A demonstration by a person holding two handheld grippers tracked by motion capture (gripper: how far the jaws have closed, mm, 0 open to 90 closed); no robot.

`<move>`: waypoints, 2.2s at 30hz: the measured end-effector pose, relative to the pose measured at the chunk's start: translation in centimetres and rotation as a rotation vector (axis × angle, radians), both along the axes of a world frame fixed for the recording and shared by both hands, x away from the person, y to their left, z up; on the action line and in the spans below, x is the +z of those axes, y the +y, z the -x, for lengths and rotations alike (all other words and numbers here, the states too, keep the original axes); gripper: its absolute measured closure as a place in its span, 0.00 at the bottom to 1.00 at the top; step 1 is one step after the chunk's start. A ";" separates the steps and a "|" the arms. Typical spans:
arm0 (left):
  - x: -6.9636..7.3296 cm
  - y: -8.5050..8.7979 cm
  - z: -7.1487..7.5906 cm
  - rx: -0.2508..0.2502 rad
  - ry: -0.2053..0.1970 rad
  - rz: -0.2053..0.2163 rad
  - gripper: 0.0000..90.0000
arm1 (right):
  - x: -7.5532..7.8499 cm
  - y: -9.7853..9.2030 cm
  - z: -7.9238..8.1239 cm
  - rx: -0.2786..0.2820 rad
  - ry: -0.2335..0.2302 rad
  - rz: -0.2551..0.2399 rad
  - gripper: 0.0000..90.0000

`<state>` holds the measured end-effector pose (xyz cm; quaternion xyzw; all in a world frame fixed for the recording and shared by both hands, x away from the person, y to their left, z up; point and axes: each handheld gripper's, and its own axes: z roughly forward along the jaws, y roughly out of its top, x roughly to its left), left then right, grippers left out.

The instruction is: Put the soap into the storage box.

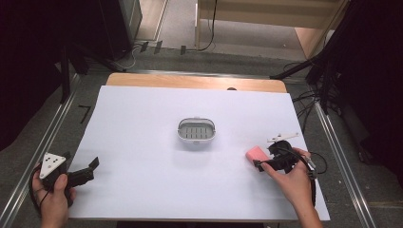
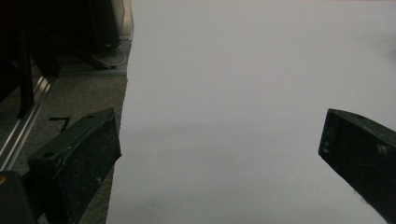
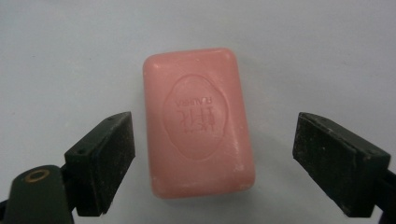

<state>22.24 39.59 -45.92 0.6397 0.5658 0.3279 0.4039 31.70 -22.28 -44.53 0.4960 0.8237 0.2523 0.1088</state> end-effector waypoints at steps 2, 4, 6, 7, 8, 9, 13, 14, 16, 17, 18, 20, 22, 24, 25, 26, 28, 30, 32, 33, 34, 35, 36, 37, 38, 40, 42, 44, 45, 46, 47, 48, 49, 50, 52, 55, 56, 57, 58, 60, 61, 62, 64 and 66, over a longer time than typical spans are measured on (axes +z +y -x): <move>0.0 0.0 0.0 -0.001 0.002 -0.003 0.00 | -0.1 0.2 -0.1 0.008 0.008 0.001 0.16; 0.0 0.0 0.0 -0.003 0.003 -0.006 0.00 | -0.2 0.5 -0.1 0.006 0.014 0.010 0.17; 0.0 0.0 0.0 -0.003 0.004 -0.005 0.00 | -0.3 0.6 -0.2 0.006 0.012 0.011 0.19; 0.0 0.0 0.0 -0.003 0.005 -0.006 0.00 | -0.3 0.6 -0.2 0.007 0.018 0.014 0.20; 0.0 0.0 0.0 -0.002 0.004 -0.004 0.00 | -0.4 0.7 -0.3 0.007 0.017 0.017 0.22; 0.0 0.0 0.0 -0.002 0.004 -0.004 0.00 | -0.4 0.7 -0.3 0.007 0.017 0.017 0.22; 0.0 0.0 0.0 -0.002 0.004 -0.004 0.00 | -0.5 1.1 -0.5 0.022 0.026 0.026 0.27; 0.0 0.0 0.0 -0.003 0.004 -0.004 0.00 | -0.5 1.1 -0.5 0.019 0.029 0.029 0.28; 0.0 0.0 0.0 -0.003 0.004 -0.005 0.00 | -0.5 1.4 -0.7 0.025 0.035 0.040 0.31; 0.0 0.0 0.0 -0.003 0.004 -0.005 0.00 | -0.5 1.4 -0.7 0.025 0.035 0.040 0.31; 0.0 0.0 0.0 -0.003 0.004 -0.004 0.00 | -0.5 1.6 -0.8 0.030 0.034 0.048 0.32; 0.0 0.0 0.0 -0.004 0.004 -0.004 0.00 | -0.5 1.6 -0.8 0.031 0.032 0.050 0.32; 0.0 0.0 0.0 -0.004 0.004 -0.004 0.00 | -0.6 1.7 -0.9 0.035 0.036 0.056 0.33; 0.0 0.0 0.0 -0.003 0.004 -0.005 0.00 | -0.6 1.8 -0.9 0.035 0.038 0.062 0.34; 0.0 0.0 0.0 -0.003 0.003 -0.005 0.00 | -0.7 1.9 -1.0 0.037 0.044 0.064 0.35; 0.0 0.0 0.0 -0.003 0.004 -0.005 0.00 | -0.8 1.9 -1.0 0.035 0.047 0.066 0.35; 0.0 0.0 0.0 -0.004 0.004 -0.005 0.00 | -0.8 1.9 -1.0 0.039 0.051 0.066 0.36; 0.0 0.0 0.0 -0.004 0.003 -0.004 0.00 | -0.9 1.7 -1.1 0.051 0.056 0.062 0.38; 0.0 0.0 0.0 -0.005 0.004 -0.003 0.00 | -0.9 1.7 -1.1 0.050 0.059 0.063 0.39; 0.0 0.0 0.0 -0.004 0.004 -0.003 0.00 | -0.9 1.7 -1.1 0.051 0.063 0.064 0.40; 0.0 0.0 0.0 -0.005 0.004 -0.003 0.00 | -0.9 1.7 -1.1 0.054 0.066 0.068 0.40; 0.0 0.0 0.0 -0.005 0.004 -0.003 0.00 | -0.9 1.7 -1.1 0.054 0.066 0.068 0.40; 0.0 0.0 0.0 -0.005 0.004 -0.004 0.00 | -0.9 1.7 -1.2 0.057 0.069 0.072 0.41; 0.0 0.0 0.0 -0.004 0.005 -0.004 0.00 | -0.9 1.7 -1.2 0.062 0.073 0.077 0.41; 0.0 0.0 0.0 -0.004 0.005 -0.005 0.00 | -0.8 1.7 -1.2 0.065 0.076 0.077 0.41; 0.0 0.0 0.0 -0.005 0.004 -0.004 0.00 | -0.7 1.7 -1.4 0.071 0.084 0.080 0.41; 0.0 0.0 0.0 -0.006 0.005 -0.004 0.00 | -0.6 1.8 -1.4 0.074 0.091 0.088 0.41; 0.0 0.0 0.0 -0.006 0.005 -0.003 0.00 | -0.6 1.8 -1.4 0.073 0.094 0.088 0.41; 0.0 0.0 0.0 -0.005 0.004 -0.002 0.00 | -0.6 1.8 -1.4 0.078 0.098 0.088 0.41; 0.0 0.0 0.0 -0.005 0.004 -0.002 0.00 | -0.6 1.7 -1.5 0.080 0.102 0.086 0.41; 0.0 0.0 0.0 -0.005 0.004 -0.002 0.00 | -0.6 1.7 -1.5 0.078 0.107 0.082 0.41; 0.0 0.0 0.0 -0.005 0.004 -0.002 0.00 | -0.6 1.7 -1.5 0.081 0.106 0.083 0.41; 0.0 0.0 0.0 -0.006 0.004 -0.002 0.00 | -0.6 1.7 -1.5 0.077 0.113 0.090 0.41; 0.0 0.0 0.0 -0.006 0.004 -0.002 0.00 | -0.6 1.8 -1.5 0.078 0.113 0.095 0.41; 0.0 0.0 0.0 -0.006 0.005 -0.002 0.00 | -0.5 1.9 -1.5 0.088 0.113 0.107 0.42; 0.0 0.0 0.0 -0.005 0.004 -0.002 0.00 | -0.6 2.0 -1.6 0.087 0.117 0.117 0.42; 0.0 0.0 0.0 -0.005 0.005 -0.002 0.00 | -0.6 2.0 -1.6 0.087 0.117 0.117 0.42; 0.0 0.0 0.0 -0.005 0.004 -0.001 0.00 | -0.6 2.0 -1.6 0.091 0.122 0.124 0.42; 0.0 0.0 0.0 -0.004 0.005 0.000 0.00 | -0.7 2.1 -1.7 0.093 0.125 0.121 0.41; 0.0 0.0 0.0 -0.005 0.005 -0.001 0.00 | -0.8 2.1 -1.7 0.092 0.132 0.125 0.41; 0.0 0.0 0.0 -0.005 0.005 -0.001 0.00 | -0.8 2.1 -1.7 0.092 0.132 0.125 0.41; 0.0 0.0 0.0 -0.005 0.005 -0.001 0.00 | -0.8 2.1 -1.7 0.094 0.135 0.131 0.41; 0.0 0.0 0.0 -0.004 0.005 0.000 0.00 | -0.9 2.1 -1.8 0.097 0.133 0.131 0.40; 0.0 0.0 0.0 -0.005 0.005 0.000 0.00 | -0.9 2.1 -1.8 0.098 0.133 0.132 0.40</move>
